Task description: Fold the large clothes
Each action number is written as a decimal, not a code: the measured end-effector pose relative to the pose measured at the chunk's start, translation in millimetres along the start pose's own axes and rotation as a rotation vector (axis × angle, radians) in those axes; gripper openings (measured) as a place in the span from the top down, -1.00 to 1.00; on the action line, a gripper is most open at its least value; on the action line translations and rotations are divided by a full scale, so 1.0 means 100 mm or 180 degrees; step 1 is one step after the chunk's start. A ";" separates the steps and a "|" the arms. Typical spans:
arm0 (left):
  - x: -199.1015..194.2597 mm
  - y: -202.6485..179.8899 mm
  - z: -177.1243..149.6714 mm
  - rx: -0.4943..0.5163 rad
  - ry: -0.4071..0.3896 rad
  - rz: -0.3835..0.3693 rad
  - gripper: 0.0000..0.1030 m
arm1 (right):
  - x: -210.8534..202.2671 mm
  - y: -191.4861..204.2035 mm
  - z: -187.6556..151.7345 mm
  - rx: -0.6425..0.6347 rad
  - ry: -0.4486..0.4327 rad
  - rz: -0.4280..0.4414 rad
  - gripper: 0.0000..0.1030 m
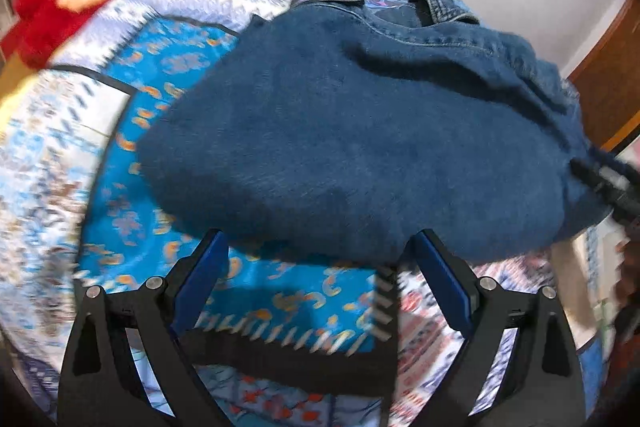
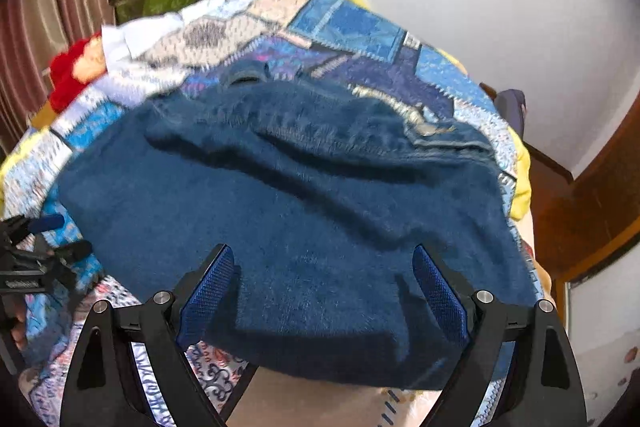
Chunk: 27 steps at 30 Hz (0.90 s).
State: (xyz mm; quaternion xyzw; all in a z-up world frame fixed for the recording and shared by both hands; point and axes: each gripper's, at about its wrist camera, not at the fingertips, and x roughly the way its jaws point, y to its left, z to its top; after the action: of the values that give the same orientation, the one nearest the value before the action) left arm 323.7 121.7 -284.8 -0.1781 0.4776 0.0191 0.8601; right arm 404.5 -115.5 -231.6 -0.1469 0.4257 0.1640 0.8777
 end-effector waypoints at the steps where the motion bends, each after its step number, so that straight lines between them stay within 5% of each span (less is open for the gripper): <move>1: 0.04 0.02 0.02 -0.0063 0.0011 -0.0085 -0.84 | 0.05 0.02 -0.01 -0.0023 0.0027 -0.0019 -0.75; 11: 0.73 0.43 0.30 -0.1179 0.0427 -0.0939 -0.92 | 0.30 -0.18 -0.05 0.0294 0.0089 0.0250 -0.84; 16: 0.79 0.44 0.46 -0.1436 0.0202 -0.0705 -0.82 | 0.29 -0.12 -0.04 0.0238 0.0077 0.0195 -0.84; 19: 0.72 0.42 0.53 -0.1481 0.0060 -0.0517 -0.33 | 0.27 -0.12 -0.03 0.0254 0.0098 0.0215 -0.84; 22: 0.47 0.33 0.60 -0.1235 -0.0178 -0.0309 0.22 | 0.22 -0.11 -0.02 0.0249 0.0108 0.0216 -0.84; 27: -0.07 0.10 0.71 -0.0736 -0.0583 -0.0085 0.36 | 0.02 -0.01 0.07 0.0133 -0.0012 0.0220 -0.84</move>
State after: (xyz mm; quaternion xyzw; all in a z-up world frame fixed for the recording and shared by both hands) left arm 375.4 155.1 -248.0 -0.2798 0.3894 0.0787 0.8740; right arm 411.0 -112.8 -228.7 -0.1135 0.4321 0.1855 0.8752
